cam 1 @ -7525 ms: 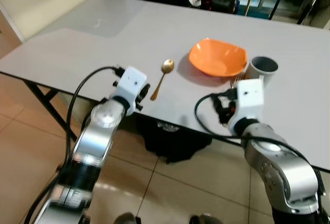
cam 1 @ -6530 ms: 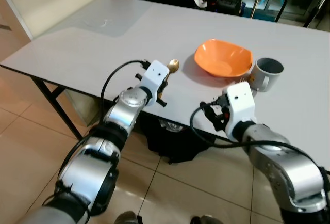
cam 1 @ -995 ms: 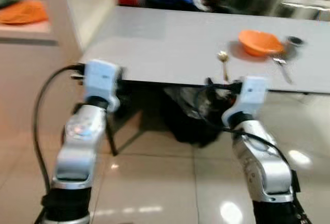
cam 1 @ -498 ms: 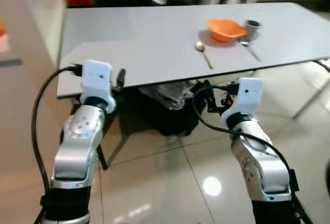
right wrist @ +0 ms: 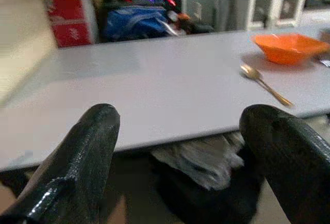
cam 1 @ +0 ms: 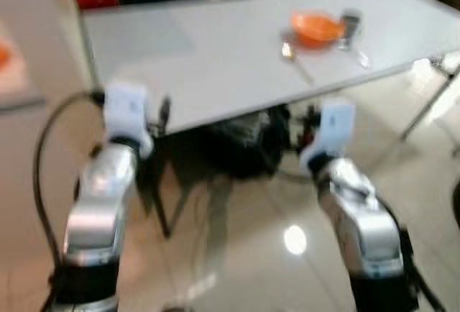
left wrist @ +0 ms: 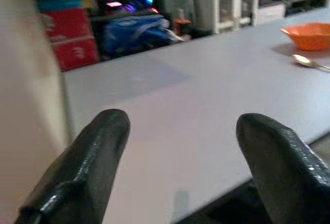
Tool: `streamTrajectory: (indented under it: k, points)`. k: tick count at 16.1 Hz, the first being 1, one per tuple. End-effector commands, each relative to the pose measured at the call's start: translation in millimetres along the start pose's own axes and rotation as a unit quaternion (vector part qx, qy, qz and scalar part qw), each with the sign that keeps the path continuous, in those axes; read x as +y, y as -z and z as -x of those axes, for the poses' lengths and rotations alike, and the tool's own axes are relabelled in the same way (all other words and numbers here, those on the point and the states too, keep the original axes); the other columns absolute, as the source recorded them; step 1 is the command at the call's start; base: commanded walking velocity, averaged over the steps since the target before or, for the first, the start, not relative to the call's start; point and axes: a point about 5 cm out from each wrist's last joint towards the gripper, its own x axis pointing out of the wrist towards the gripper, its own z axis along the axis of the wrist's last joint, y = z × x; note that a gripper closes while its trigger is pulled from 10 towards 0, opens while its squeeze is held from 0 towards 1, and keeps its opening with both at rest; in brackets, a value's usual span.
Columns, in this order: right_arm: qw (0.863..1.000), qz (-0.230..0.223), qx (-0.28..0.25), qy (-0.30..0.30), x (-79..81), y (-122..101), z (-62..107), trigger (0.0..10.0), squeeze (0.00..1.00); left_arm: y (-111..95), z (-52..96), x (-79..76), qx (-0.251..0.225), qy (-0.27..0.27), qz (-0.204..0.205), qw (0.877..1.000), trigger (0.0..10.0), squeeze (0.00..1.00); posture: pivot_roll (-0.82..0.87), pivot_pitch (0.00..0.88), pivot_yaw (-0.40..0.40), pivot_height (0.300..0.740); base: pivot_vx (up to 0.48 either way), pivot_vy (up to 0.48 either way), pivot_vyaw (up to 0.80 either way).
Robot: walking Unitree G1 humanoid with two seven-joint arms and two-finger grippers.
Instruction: Setting the table
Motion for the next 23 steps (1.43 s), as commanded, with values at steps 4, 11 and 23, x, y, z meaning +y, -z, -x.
streamTrajectory:
  k: [4, 11, 23]
  points:
    - [1.0, 0.024, -0.005, -0.005, -5.9, -4.9, -1.0, 10.0, 0.0, -6.9, -1.7, -7.0, -0.011, 0.011, 0.001, 1.0, 10.0, 1.0, 0.07, 0.017, -0.054, 0.74, 0.0, 0.48, 0.0]
    - [0.999, 0.047, -0.005, 0.0, -9.1, -6.2, -2.1, 10.0, 0.0, -11.3, -3.8, -11.9, -0.018, 0.019, 0.003, 1.0, 10.0, 1.0, 0.07, 0.016, -0.048, 0.74, 0.0, 0.48, 0.57]
    - [0.999, 0.033, -0.016, 0.025, -20.5, -10.6, -3.9, 10.0, 0.0, -24.4, -1.0, -24.3, -0.079, 0.039, 0.009, 0.996, 10.0, 0.24, 0.06, 0.013, -0.049, 0.74, 0.028, 0.12, 0.13]
